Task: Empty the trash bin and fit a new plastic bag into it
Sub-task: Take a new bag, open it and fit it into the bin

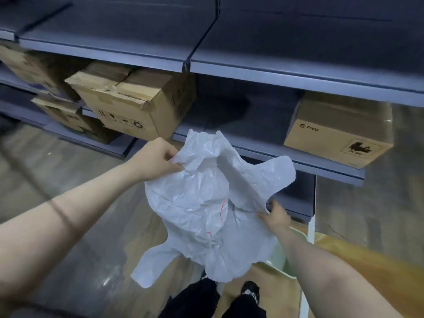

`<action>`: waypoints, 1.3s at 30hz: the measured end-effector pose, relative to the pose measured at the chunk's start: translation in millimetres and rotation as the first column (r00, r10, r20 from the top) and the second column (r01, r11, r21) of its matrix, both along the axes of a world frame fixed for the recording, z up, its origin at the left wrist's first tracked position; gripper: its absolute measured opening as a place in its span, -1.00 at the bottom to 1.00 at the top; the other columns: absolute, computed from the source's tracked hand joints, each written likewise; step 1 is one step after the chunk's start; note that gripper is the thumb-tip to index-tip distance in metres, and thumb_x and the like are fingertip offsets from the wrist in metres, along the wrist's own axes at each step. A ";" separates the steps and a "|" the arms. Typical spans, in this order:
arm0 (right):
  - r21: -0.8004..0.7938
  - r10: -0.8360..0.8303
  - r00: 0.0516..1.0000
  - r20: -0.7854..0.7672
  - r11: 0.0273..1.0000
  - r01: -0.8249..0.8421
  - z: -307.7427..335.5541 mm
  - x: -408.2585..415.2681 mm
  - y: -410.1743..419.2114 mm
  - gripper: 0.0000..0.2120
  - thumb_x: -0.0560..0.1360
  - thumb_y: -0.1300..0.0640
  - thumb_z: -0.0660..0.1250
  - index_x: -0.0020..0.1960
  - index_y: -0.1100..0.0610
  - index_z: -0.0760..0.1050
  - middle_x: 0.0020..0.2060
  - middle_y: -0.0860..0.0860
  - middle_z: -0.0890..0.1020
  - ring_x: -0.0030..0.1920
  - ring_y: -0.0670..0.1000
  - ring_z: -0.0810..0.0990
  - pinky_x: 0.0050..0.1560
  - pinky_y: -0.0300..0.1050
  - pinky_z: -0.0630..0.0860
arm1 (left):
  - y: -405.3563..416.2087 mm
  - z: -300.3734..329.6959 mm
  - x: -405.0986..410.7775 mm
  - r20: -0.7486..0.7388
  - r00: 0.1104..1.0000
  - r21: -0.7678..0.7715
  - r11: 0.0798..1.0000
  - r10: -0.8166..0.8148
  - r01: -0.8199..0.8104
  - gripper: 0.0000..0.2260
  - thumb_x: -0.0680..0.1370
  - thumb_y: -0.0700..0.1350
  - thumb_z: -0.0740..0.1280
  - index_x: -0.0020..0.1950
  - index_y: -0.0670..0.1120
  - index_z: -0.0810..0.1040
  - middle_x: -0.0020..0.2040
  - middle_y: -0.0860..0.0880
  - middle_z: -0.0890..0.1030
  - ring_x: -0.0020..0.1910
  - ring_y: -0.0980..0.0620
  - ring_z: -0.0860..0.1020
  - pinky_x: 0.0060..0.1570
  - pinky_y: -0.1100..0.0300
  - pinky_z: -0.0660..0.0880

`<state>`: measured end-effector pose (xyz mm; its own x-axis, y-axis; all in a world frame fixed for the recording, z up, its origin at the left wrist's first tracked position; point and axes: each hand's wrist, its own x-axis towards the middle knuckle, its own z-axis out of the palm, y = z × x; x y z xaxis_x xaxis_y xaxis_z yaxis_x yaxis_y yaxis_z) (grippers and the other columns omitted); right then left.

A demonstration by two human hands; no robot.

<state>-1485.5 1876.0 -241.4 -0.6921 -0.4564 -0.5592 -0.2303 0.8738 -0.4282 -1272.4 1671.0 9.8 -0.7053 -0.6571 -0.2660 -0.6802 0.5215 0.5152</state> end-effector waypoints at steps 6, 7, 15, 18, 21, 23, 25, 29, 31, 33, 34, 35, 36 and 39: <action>0.099 -0.046 0.994 -0.096 0.993 0.056 -1.5 4.3 -0.3 -0.77 0.54 0.19 0.24 0.10 0.34 0.47 0.10 0.30 0.59 0.12 0.29 0.55 0.06 0.05 0.49 | -10.1 1.0 26.0 0.242 0.968 -0.532 0.827 -0.060 0.184 -0.78 0.45 -0.26 0.26 -0.36 -0.09 0.33 -0.43 -0.06 0.37 -0.33 -0.16 0.39 -0.29 0.13 0.22; 0.099 -0.059 0.993 -0.105 0.993 0.069 -1.6 2.8 5.1 -0.76 0.55 0.21 0.22 0.14 0.34 0.45 0.11 0.31 0.58 0.13 0.30 0.55 0.06 0.06 0.49 | -14.2 0.4 33.4 0.321 0.945 -0.597 0.763 -0.056 0.248 -0.82 0.46 -0.27 0.22 -0.31 -0.07 0.38 -0.35 -0.07 0.46 -0.23 -0.16 0.47 -0.17 0.12 0.28; -0.017 -0.189 0.982 -0.023 0.982 0.189 5.4 -20.3 49.5 -0.71 0.52 -0.05 0.29 -0.22 0.15 0.41 -0.29 0.13 0.53 -0.17 0.19 0.53 -0.06 0.07 0.50 | -41.6 -30.5 79.1 0.453 0.875 -0.655 0.729 0.170 0.197 -0.75 0.47 -0.34 0.18 0.04 -0.15 0.57 -0.03 -0.11 0.62 -0.03 -0.16 0.57 0.17 0.01 0.32; -0.045 -0.162 0.964 0.210 0.983 0.175 19.0 -18.2 57.1 -0.60 0.31 -0.06 0.54 -0.29 0.14 0.37 -0.37 0.03 0.47 -0.31 0.04 0.48 -0.29 -0.08 0.42 | -42.2 -50.3 79.7 0.425 0.877 -0.628 0.771 0.226 0.105 -0.76 0.44 -0.37 0.21 0.06 -0.22 0.51 -0.04 -0.19 0.59 -0.04 -0.21 0.58 0.03 0.03 0.35; 0.056 -0.007 0.905 0.424 0.998 -0.019 25.2 -15.3 68.0 -0.50 0.20 0.14 0.63 0.02 0.20 0.48 -0.09 0.07 0.60 -0.03 0.09 0.60 -0.11 -0.08 0.53 | -38.1 -71.9 81.2 0.396 0.879 -0.604 0.797 0.267 0.030 -0.75 0.42 -0.43 0.20 0.09 -0.32 0.44 -0.13 -0.29 0.60 -0.13 -0.26 0.58 -0.02 -0.02 0.34; 0.032 0.017 0.946 0.324 0.999 -0.028 26.6 -14.6 77.0 -0.71 0.27 0.22 0.58 -0.18 0.17 0.47 -0.27 0.03 0.53 -0.19 0.06 0.55 -0.23 -0.14 0.42 | -34.4 -87.7 85.1 0.416 0.853 -0.586 0.810 0.315 -0.013 -0.71 0.43 -0.45 0.19 0.14 -0.33 0.40 -0.19 -0.29 0.62 -0.16 -0.24 0.59 -0.02 0.00 0.34; -0.143 -0.160 0.962 0.224 0.970 0.194 27.3 -16.8 85.2 -0.57 0.37 0.27 0.49 -0.49 0.12 0.29 -0.52 -0.03 0.34 -0.43 -0.01 0.31 -0.39 -0.19 0.23 | -31.8 -102.1 91.2 0.423 0.824 -0.555 0.827 0.378 -0.094 -0.72 0.44 -0.44 0.17 0.14 -0.31 0.37 -0.20 -0.28 0.63 -0.18 -0.21 0.58 0.04 0.01 0.33; -0.212 -0.524 0.750 0.405 0.743 0.634 52.5 -33.8 96.5 -0.87 0.50 0.18 0.34 -0.15 0.24 0.49 -0.28 0.15 0.53 -0.22 0.11 0.49 -0.29 -0.11 0.37 | -34.5 -116.6 110.2 0.394 0.771 -0.478 0.828 0.499 -0.292 -0.86 0.50 -0.38 0.12 0.03 -0.26 0.34 -0.06 -0.35 0.59 -0.05 -0.24 0.55 0.13 0.01 0.29; -0.132 -0.458 0.723 0.518 0.792 0.596 67.6 -41.5 103.0 -0.86 0.51 0.17 0.28 -0.07 0.27 0.51 -0.26 0.17 0.59 -0.25 0.15 0.56 -0.32 -0.10 0.41 | -34.3 -116.6 113.3 0.405 0.765 -0.442 0.840 0.501 -0.316 -0.84 0.55 -0.29 0.10 0.07 -0.27 0.41 0.05 -0.33 0.54 0.03 -0.23 0.51 0.15 0.02 0.29; -0.105 -0.389 0.719 0.576 0.837 0.537 75.7 -47.6 107.6 -0.83 0.47 0.21 0.23 -0.28 0.22 0.43 -0.50 0.10 0.51 -0.50 0.08 0.47 -0.41 -0.16 0.31 | -30.3 -117.4 108.5 0.430 0.774 -0.440 0.856 0.465 -0.271 -0.75 0.57 -0.15 0.13 0.08 -0.27 0.50 0.08 -0.27 0.49 0.02 -0.20 0.49 0.14 0.03 0.29; -0.096 -0.371 0.712 0.596 0.847 0.522 77.4 -49.1 109.4 -0.81 0.43 0.22 0.23 -0.36 0.19 0.37 -0.57 0.06 0.45 -0.56 0.05 0.40 -0.42 -0.18 0.27 | -26.7 -118.0 104.2 0.430 0.786 -0.447 0.861 0.444 -0.242 -0.72 0.55 -0.09 0.17 0.05 -0.26 0.54 0.06 -0.24 0.48 -0.01 -0.19 0.50 0.13 0.03 0.30; -0.088 -0.362 0.719 0.594 0.859 0.505 80.6 -49.0 108.4 -0.83 0.39 0.23 0.25 -0.37 0.19 0.36 -0.54 0.06 0.44 -0.55 0.05 0.40 -0.40 -0.17 0.29 | -23.6 -119.3 98.9 0.429 0.801 -0.453 0.866 0.418 -0.210 -0.71 0.53 -0.04 0.21 0.01 -0.24 0.56 0.03 -0.21 0.48 -0.03 -0.17 0.49 0.12 0.03 0.30; -0.085 -0.354 0.744 0.567 0.873 0.481 81.1 -48.6 106.0 -0.91 0.37 0.25 0.27 -0.31 0.19 0.41 -0.45 0.10 0.48 -0.46 0.07 0.46 -0.37 -0.13 0.36 | -20.3 -120.8 93.4 0.432 0.814 -0.455 0.873 0.389 -0.176 -0.71 0.52 -0.02 0.24 -0.02 -0.23 0.57 0.01 -0.18 0.48 -0.04 -0.16 0.49 0.12 0.03 0.31; -0.160 -0.349 0.855 0.383 0.887 0.434 75.8 -41.5 94.6 -0.84 0.45 0.37 0.27 0.00 0.25 0.35 -0.08 0.15 0.48 -0.09 0.16 0.52 -0.19 0.00 0.48 | -8.3 -126.7 71.7 0.436 0.856 -0.387 0.917 0.277 -0.100 -0.74 0.54 -0.03 0.27 -0.07 -0.23 0.59 0.01 -0.17 0.51 -0.03 -0.17 0.52 0.07 0.04 0.37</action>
